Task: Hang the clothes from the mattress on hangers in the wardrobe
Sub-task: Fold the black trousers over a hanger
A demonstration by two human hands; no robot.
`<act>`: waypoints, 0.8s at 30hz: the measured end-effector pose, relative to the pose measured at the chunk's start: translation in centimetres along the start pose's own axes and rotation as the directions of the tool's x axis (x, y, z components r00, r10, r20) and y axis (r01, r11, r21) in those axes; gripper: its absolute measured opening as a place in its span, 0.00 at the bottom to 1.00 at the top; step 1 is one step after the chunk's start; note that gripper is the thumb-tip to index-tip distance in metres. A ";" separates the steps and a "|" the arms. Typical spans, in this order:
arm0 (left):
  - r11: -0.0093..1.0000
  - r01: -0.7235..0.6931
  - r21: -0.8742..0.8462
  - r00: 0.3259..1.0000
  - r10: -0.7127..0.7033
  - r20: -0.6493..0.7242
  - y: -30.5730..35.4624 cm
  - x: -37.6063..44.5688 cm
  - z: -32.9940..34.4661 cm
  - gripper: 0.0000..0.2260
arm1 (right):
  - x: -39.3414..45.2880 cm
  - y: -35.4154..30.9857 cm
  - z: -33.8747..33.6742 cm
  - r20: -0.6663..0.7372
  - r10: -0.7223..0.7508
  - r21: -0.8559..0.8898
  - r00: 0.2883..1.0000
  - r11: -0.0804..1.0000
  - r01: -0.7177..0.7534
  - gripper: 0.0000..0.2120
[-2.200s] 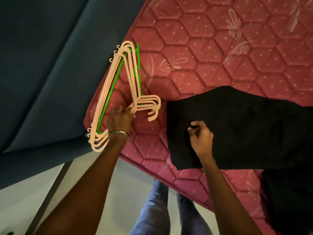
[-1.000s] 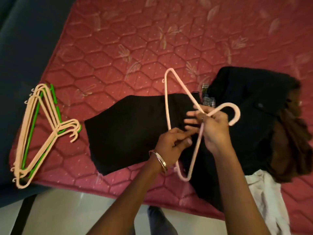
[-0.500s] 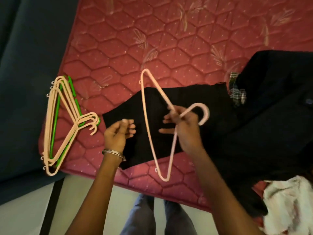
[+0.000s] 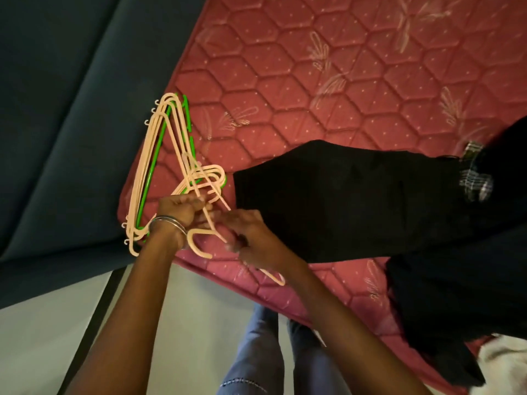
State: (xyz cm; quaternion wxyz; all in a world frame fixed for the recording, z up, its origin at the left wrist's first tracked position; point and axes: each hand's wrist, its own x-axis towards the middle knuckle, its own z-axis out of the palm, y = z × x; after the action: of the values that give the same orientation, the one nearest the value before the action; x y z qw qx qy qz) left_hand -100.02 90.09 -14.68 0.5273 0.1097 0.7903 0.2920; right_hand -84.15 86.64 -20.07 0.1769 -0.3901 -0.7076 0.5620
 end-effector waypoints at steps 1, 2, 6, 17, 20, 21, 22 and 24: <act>1.000 0.015 -0.013 1.000 -0.015 -0.014 -0.2 0.5 -1.1 0.07 | -0.3 1.0 -0.2 -0.109 0.029 0.069 0.994 0.997 -0.021 0.20; 1.000 0.017 -0.019 1.000 -0.017 -0.022 -0.3 0.9 -1.8 0.06 | -0.8 2.3 -0.7 -0.209 0.104 0.074 0.972 0.993 -0.090 0.19; 0.999 -0.013 0.044 1.000 0.014 -0.025 -0.2 2.8 -3.9 0.04 | -2.6 6.8 -0.2 -0.109 0.581 -0.568 0.807 0.630 -0.530 0.43; 0.986 -0.045 -0.162 0.993 0.062 0.104 -1.0 4.3 -1.9 0.06 | -4.4 9.6 4.1 0.041 0.498 -0.908 0.866 0.381 -0.176 0.23; 0.981 -0.034 -0.190 0.994 0.053 0.098 -1.4 4.4 -1.9 0.07 | -4.2 9.8 2.0 -0.030 0.391 -0.907 0.920 0.377 -0.189 0.20; 0.980 -0.037 -0.196 0.994 0.055 0.089 -1.6 4.5 -1.9 0.07 | -3.7 9.4 1.0 -0.076 0.349 -0.901 0.934 0.377 -0.214 0.20; 0.978 -0.043 -0.206 0.995 0.061 0.078 -1.8 4.5 -1.8 0.07 | -3.4 9.4 0.1 -0.078 0.346 -0.869 0.935 0.435 -0.234 0.20; 0.979 -0.052 -0.196 0.996 0.066 0.065 -2.3 4.8 -1.7 0.07 | -3.2 9.3 -1.3 -0.138 0.364 -0.714 0.921 0.607 -0.347 0.19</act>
State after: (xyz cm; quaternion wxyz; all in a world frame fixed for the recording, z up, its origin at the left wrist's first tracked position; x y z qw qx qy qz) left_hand -103.24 90.02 -19.26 0.5546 0.0913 0.7351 0.3792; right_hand -77.96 85.66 -27.79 -0.1151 -0.5542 -0.7814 0.2628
